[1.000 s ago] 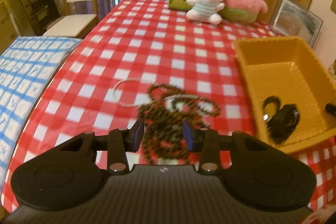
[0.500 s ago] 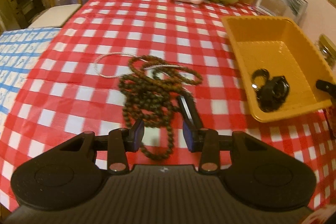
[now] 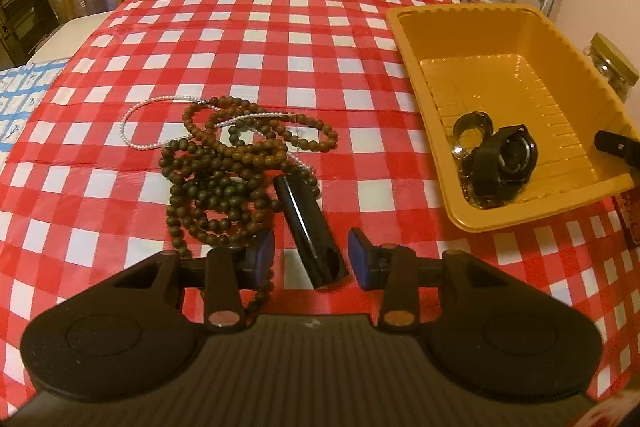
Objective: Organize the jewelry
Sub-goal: 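Grasp the black cylindrical case beside the beads with the left tool, then carry the black case into the tray and open the left tool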
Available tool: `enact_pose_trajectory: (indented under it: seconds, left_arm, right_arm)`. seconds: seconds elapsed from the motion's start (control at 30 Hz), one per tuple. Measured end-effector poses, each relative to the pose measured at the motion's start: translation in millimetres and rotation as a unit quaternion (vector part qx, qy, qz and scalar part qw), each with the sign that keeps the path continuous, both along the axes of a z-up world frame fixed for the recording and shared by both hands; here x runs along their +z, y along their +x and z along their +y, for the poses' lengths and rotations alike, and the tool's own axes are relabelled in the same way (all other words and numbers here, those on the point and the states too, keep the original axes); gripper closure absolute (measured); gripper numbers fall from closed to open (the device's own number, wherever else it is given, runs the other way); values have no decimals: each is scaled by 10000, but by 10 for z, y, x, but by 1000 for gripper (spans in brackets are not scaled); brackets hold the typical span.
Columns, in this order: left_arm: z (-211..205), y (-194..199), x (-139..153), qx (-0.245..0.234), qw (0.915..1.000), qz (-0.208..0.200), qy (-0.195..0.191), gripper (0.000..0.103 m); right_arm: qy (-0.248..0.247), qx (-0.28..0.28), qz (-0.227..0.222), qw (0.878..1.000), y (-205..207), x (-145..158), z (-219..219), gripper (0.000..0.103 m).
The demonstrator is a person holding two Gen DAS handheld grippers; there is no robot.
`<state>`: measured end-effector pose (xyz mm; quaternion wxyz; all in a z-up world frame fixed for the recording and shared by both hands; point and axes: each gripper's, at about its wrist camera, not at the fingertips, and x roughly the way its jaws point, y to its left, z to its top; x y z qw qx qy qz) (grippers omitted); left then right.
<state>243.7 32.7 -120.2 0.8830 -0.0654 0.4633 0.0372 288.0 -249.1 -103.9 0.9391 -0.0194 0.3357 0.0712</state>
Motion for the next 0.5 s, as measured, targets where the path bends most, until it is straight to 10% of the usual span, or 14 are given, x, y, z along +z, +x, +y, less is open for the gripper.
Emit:
enact_pose_trajectory:
  seconds: [0.5]
  left_arm:
    - [-45, 229, -189, 232, 9995, 191, 123, 78]
  right_arm:
    - [-3, 3, -3, 10000, -11, 3, 6, 99]
